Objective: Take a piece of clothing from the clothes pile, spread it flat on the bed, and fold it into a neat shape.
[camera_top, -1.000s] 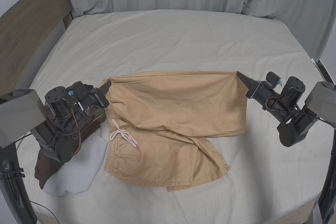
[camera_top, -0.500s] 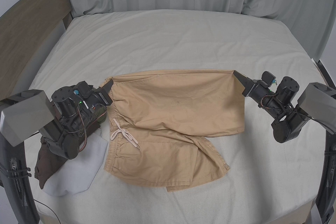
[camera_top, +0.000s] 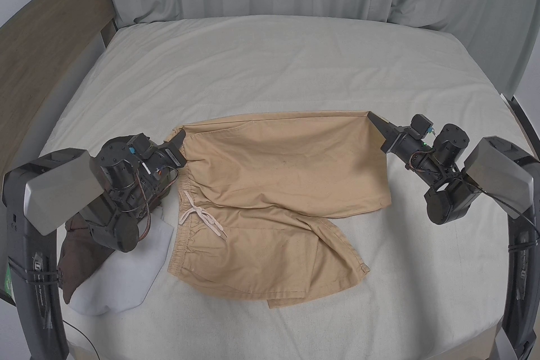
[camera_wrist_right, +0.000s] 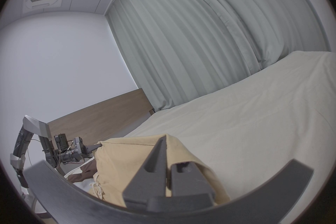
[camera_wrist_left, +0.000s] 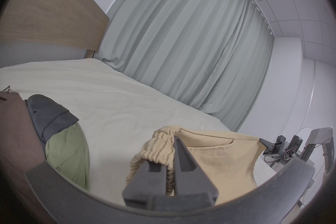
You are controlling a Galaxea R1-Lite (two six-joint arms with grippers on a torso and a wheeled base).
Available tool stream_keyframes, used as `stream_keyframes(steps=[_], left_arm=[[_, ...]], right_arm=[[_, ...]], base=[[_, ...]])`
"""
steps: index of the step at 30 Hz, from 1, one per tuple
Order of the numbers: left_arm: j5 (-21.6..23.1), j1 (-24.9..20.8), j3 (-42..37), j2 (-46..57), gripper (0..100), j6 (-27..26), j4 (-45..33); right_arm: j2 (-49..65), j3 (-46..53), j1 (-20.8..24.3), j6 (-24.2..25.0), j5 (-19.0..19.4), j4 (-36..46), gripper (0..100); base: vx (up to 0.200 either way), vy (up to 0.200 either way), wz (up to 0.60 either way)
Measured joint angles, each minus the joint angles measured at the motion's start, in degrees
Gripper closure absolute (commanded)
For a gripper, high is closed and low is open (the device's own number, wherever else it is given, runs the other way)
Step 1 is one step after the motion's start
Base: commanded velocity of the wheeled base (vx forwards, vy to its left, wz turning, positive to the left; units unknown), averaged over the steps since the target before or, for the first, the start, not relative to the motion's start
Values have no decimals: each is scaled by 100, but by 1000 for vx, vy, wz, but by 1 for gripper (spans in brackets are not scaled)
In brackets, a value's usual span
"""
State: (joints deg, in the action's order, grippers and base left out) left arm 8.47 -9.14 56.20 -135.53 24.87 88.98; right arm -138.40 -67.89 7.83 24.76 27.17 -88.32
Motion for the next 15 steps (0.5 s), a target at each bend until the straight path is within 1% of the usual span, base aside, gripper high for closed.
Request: stream_keyframes(steps=[8,15], left_arm=[[-45,-17,193,-165,100,61,0],[-29,-17,269,-261,100,78,2]], right_arm=[[-322,-399,-30,1,6,2,100],[-422,-488,-37,1,6,2,100]], base=[[0,0,0],[0,0,0]])
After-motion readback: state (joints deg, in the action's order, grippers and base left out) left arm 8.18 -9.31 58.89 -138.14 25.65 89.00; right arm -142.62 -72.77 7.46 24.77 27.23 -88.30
